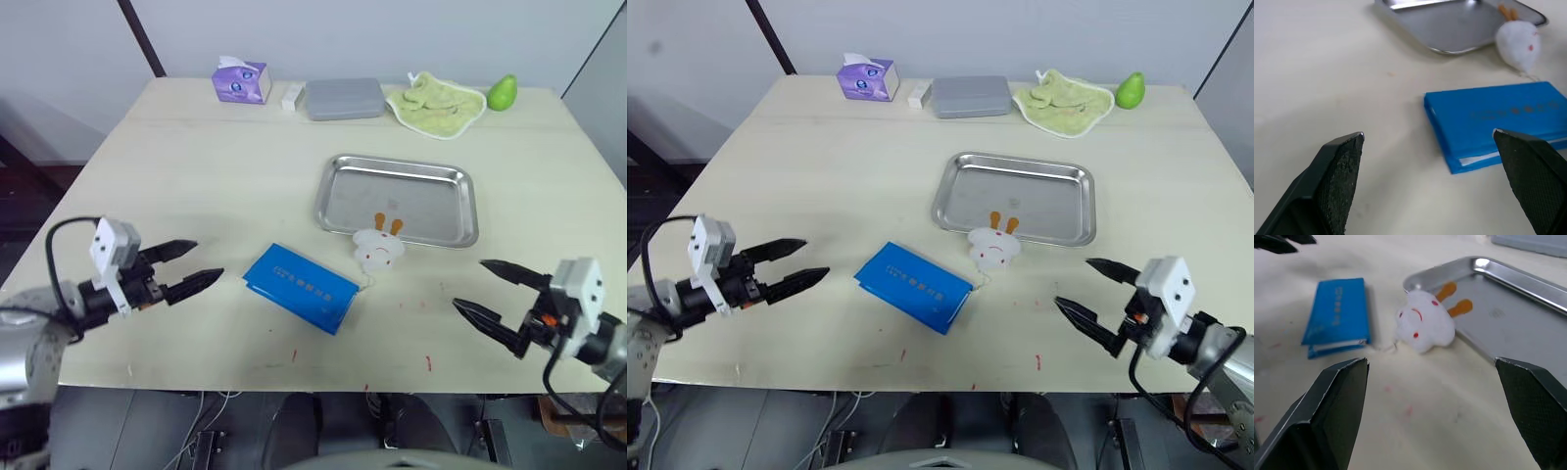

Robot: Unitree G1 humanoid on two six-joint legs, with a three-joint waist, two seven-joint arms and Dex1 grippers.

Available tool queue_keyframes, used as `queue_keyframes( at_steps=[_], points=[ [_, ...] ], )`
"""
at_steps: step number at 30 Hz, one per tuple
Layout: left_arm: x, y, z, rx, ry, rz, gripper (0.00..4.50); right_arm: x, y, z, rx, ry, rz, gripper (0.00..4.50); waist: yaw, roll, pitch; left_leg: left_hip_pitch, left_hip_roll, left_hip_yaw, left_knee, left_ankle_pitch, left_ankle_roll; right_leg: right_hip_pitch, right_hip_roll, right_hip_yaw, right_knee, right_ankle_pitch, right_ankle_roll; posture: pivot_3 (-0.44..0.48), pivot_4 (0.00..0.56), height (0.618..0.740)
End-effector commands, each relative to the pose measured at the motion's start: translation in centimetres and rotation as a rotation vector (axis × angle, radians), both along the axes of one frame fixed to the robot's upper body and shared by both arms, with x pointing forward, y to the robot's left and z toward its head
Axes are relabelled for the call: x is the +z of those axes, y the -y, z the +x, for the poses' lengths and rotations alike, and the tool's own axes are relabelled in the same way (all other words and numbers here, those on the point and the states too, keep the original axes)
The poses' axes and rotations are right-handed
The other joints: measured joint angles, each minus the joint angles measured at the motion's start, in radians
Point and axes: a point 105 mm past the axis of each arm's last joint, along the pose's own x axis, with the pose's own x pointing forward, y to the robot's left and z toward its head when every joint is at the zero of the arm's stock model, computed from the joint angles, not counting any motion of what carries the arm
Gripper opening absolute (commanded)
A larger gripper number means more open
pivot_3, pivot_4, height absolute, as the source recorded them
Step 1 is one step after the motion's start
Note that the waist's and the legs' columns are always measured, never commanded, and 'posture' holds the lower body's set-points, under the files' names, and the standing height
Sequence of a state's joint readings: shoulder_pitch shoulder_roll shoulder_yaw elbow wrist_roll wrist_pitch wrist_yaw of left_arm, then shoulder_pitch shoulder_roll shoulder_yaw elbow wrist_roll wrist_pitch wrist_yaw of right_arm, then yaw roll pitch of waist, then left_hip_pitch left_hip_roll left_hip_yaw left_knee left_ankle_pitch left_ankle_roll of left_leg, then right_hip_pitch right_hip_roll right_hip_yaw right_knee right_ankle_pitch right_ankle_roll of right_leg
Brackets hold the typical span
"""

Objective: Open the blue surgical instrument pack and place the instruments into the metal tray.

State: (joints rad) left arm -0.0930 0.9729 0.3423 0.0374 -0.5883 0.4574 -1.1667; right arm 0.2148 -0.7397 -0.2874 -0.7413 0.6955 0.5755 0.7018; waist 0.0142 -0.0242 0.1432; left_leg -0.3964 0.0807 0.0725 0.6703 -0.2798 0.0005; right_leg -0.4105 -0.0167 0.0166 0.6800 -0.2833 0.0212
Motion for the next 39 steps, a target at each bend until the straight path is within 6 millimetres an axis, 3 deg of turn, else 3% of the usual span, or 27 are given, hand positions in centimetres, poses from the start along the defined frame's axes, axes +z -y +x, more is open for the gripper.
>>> queue_keyframes(
  at_steps=[1,7,8,10,13,20,39],
  points=[
    [0.4,-0.3,0.4,-0.086,-0.048,0.042,3.97,-0.5,-1.6,-0.5,0.049,-0.077,-0.055,3.70,0.000,0.000,0.000,0.000,0.000,0.000,0.000,0.000,0.000,0.000,0.000,0.000,-0.001,0.000,0.000,0.000,0.150,0.740],
    [0.1,-0.4,1.9,-0.225,-0.125,0.150,1.29,-2.0,-3.9,-0.5,0.115,-0.142,-0.163,0.75,0.000,0.000,0.000,-0.001,0.000,0.000,0.000,0.000,0.000,-0.001,0.000,0.000,-0.001,0.000,0.000,0.000,0.150,0.740],
    [0.1,-0.5,2.2,-0.231,-0.129,0.159,0.60,-2.2,-4.1,-0.5,0.124,-0.144,-0.177,0.11,0.000,0.000,0.000,-0.001,0.000,0.000,0.000,0.000,0.000,-0.001,0.000,0.000,-0.001,0.000,0.000,0.000,0.150,0.740],
    [-0.3,-0.5,3.3,-0.260,-0.149,0.214,0.05,-3.0,-5.4,-0.6,0.159,-0.166,-0.202,0.00,0.000,-0.001,0.000,-0.002,0.000,0.001,0.001,0.000,0.000,-0.002,0.000,0.000,-0.001,0.000,0.000,0.000,0.150,0.740],
    [-0.9,-0.4,4.2,-0.295,-0.171,0.260,0.05,-4.0,-6.6,-0.2,0.170,-0.191,-0.248,0.00,0.000,-0.002,0.000,-0.003,0.000,-0.001,0.001,0.000,0.000,-0.002,0.001,0.000,0.000,0.000,0.000,0.000,0.150,0.740],
    [-2.2,1.7,6.0,-0.394,-0.178,0.308,0.05,-4.9,-8.3,2.2,0.215,-0.236,-0.337,0.00,-0.002,-0.003,0.000,-0.005,-0.001,-0.001,0.003,0.000,0.001,-0.002,0.000,0.000,0.000,0.000,0.000,0.000,0.150,0.740],
    [-3.6,4.8,5.2,-0.520,-0.211,0.231,0.05,-7.3,-12.7,3.6,0.395,-0.286,-0.330,0.00,-0.010,-0.003,0.000,-0.006,0.000,-0.002,0.004,0.000,0.001,-0.004,0.000,-0.001,0.001,0.000,0.000,0.000,0.150,0.740]
  ],
)
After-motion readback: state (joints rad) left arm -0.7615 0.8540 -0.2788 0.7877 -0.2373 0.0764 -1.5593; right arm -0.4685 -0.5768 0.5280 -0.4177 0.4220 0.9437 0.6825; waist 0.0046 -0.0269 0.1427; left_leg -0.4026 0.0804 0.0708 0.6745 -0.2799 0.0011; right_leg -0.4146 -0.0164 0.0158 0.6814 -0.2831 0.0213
